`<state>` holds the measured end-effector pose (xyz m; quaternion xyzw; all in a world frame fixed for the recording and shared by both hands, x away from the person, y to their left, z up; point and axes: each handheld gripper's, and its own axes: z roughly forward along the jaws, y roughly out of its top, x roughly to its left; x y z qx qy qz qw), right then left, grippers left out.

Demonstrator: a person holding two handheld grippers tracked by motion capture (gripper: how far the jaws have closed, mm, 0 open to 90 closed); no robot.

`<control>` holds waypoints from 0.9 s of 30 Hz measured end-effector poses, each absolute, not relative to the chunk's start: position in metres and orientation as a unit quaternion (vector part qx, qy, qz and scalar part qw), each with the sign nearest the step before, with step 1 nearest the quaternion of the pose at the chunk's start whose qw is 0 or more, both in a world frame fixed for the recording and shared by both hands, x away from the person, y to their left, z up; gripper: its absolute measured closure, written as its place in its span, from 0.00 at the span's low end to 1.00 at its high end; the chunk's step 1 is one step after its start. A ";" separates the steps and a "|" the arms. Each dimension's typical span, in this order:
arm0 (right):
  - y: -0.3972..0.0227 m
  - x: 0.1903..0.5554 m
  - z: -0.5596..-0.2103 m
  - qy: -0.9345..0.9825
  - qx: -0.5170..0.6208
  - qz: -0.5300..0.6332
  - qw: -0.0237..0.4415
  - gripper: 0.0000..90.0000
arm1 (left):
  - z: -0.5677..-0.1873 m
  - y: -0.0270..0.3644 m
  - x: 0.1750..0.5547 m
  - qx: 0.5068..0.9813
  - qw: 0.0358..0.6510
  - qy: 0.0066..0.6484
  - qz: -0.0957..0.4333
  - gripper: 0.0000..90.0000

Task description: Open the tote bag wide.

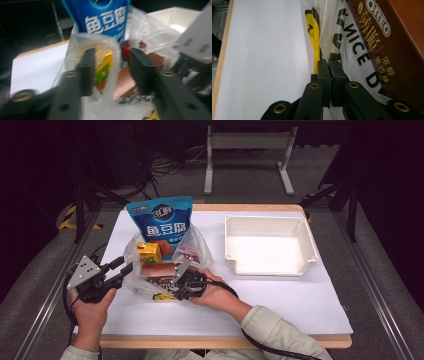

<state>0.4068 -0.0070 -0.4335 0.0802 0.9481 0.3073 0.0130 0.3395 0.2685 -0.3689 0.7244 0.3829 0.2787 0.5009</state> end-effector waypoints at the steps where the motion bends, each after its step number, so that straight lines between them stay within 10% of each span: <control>1: -0.007 0.407 -0.434 0.948 0.080 0.308 0.013 0.98 | -0.372 0.271 0.343 0.728 0.493 0.388 0.276 0.86; 4: -0.007 0.406 -0.434 0.948 0.080 0.308 0.013 0.98 | -0.378 0.278 0.349 0.731 0.478 0.406 0.269 1.00; 27: -0.009 0.404 -0.434 0.946 0.080 0.313 0.012 0.97 | -0.438 0.295 0.389 0.783 0.313 0.520 0.136 1.00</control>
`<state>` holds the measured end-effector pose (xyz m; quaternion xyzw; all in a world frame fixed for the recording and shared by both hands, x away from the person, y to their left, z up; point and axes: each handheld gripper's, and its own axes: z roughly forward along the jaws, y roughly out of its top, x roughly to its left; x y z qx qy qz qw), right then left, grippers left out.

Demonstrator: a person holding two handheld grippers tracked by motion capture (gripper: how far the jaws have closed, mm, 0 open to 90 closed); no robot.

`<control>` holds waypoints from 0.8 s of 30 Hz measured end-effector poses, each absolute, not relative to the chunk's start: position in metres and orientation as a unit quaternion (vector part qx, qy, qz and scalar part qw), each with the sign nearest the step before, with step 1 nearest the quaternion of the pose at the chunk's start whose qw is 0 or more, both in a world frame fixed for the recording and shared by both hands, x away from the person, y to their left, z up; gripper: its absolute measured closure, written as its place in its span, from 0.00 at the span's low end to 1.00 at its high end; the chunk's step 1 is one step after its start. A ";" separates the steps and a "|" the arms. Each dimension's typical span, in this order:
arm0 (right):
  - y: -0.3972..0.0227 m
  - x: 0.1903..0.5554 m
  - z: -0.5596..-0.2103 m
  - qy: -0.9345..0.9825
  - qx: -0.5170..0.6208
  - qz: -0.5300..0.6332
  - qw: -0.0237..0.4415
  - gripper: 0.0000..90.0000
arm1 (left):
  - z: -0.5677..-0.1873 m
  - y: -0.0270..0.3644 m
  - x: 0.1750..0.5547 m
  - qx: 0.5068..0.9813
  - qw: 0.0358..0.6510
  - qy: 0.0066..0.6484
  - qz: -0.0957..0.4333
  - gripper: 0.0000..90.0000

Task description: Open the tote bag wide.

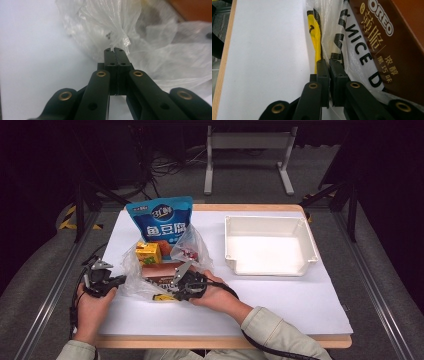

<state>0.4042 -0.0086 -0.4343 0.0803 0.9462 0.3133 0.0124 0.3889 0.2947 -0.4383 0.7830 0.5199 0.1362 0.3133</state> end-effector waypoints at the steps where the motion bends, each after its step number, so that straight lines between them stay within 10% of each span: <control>1: -0.009 0.404 -0.434 0.946 0.080 0.314 0.013 0.97 | -0.439 0.295 0.389 0.783 0.311 0.522 0.132 1.00; 17: -0.013 0.403 -0.430 0.945 0.084 0.317 0.015 0.94 | -0.438 0.300 0.383 0.784 0.319 0.517 0.127 0.97; 24: -0.018 0.402 -0.412 0.929 0.092 0.358 0.029 0.76 | -0.436 0.300 0.381 0.781 0.338 0.509 0.128 0.95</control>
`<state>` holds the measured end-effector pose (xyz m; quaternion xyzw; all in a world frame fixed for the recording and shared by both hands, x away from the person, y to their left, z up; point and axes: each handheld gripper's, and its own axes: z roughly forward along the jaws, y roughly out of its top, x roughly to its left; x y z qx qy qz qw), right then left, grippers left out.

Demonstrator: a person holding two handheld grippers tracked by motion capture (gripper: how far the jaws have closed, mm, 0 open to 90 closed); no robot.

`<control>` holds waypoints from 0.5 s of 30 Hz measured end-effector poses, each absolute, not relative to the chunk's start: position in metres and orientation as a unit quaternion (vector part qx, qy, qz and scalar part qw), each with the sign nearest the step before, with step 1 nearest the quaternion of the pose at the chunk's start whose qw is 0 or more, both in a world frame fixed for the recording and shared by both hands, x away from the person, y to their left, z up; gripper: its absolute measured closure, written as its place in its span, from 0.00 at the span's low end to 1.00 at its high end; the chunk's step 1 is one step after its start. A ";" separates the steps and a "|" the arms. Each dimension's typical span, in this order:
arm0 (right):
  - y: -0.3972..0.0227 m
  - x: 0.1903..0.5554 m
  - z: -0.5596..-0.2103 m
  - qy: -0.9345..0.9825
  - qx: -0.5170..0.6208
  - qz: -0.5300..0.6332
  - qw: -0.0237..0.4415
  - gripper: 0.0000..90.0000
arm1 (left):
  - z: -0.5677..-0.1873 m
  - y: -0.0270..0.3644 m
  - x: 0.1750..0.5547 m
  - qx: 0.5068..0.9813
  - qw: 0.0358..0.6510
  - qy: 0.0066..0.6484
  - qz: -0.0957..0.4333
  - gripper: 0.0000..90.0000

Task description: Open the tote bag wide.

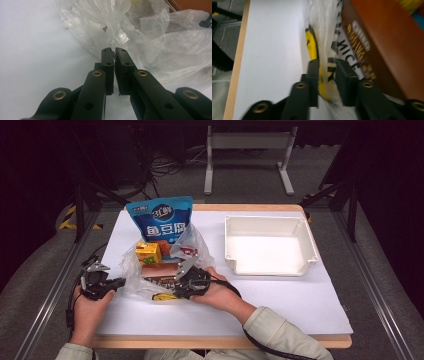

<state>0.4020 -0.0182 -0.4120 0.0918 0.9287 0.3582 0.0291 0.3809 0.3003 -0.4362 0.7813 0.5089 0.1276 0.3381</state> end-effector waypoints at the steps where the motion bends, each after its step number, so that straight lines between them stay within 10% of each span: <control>1: -0.019 0.402 -0.408 0.925 0.093 0.366 0.033 0.75 | -0.436 0.300 0.381 0.780 0.339 0.510 0.128 0.95; 15: -0.046 0.401 -0.356 0.879 0.117 0.454 0.090 0.58 | -0.436 0.300 0.380 0.779 0.348 0.505 0.129 0.94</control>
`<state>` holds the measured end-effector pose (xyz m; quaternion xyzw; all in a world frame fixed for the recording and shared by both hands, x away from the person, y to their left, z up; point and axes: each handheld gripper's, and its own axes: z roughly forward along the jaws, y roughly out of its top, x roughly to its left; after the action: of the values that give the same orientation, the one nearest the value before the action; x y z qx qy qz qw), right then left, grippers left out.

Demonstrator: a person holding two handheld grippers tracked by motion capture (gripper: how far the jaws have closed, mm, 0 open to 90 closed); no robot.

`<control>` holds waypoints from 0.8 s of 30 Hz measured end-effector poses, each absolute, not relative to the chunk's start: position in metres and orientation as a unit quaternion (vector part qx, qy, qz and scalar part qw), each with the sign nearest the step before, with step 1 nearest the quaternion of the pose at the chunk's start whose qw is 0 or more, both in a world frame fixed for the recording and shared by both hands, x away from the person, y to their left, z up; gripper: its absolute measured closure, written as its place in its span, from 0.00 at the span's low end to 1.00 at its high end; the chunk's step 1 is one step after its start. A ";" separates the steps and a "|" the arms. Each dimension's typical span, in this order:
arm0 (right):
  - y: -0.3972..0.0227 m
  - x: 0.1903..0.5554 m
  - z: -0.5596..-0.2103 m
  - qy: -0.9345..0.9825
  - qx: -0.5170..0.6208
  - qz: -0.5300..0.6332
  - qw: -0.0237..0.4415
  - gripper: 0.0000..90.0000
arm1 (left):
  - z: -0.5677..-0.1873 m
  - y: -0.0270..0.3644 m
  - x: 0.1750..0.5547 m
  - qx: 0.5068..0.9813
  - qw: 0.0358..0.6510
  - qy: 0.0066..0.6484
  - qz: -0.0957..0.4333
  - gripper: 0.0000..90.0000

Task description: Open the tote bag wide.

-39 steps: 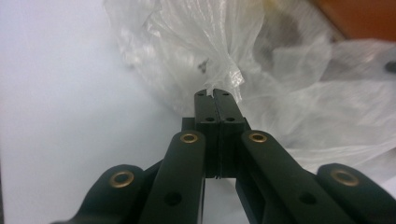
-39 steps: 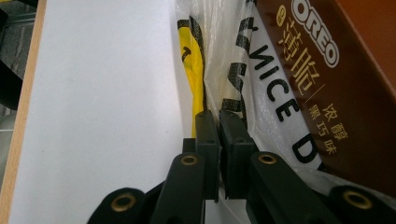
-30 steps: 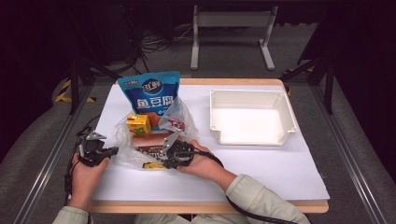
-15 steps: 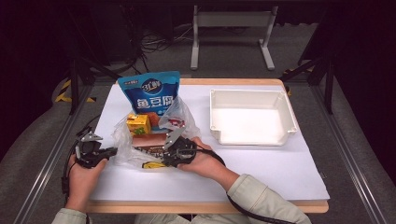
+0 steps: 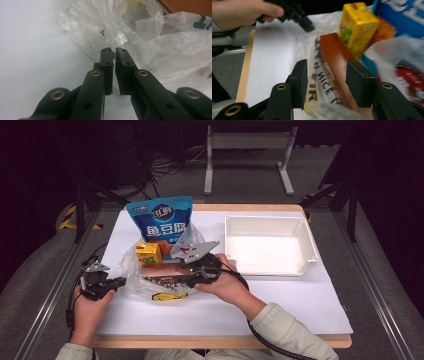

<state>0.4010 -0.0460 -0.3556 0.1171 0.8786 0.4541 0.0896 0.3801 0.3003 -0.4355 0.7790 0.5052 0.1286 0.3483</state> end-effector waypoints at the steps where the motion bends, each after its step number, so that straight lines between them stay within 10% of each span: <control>1: -0.049 0.402 -0.353 0.875 0.122 0.459 0.094 0.57 | -0.436 0.300 0.380 0.779 0.348 0.505 0.129 0.94; 24: -0.081 0.438 -0.370 0.876 0.177 0.418 0.165 0.70 | -0.436 0.299 0.379 0.781 0.348 0.503 0.125 0.93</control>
<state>0.4379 -0.0812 -0.3705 0.1766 0.8756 0.4183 0.1649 0.3795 0.2993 -0.4355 0.7810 0.5032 0.1249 0.3482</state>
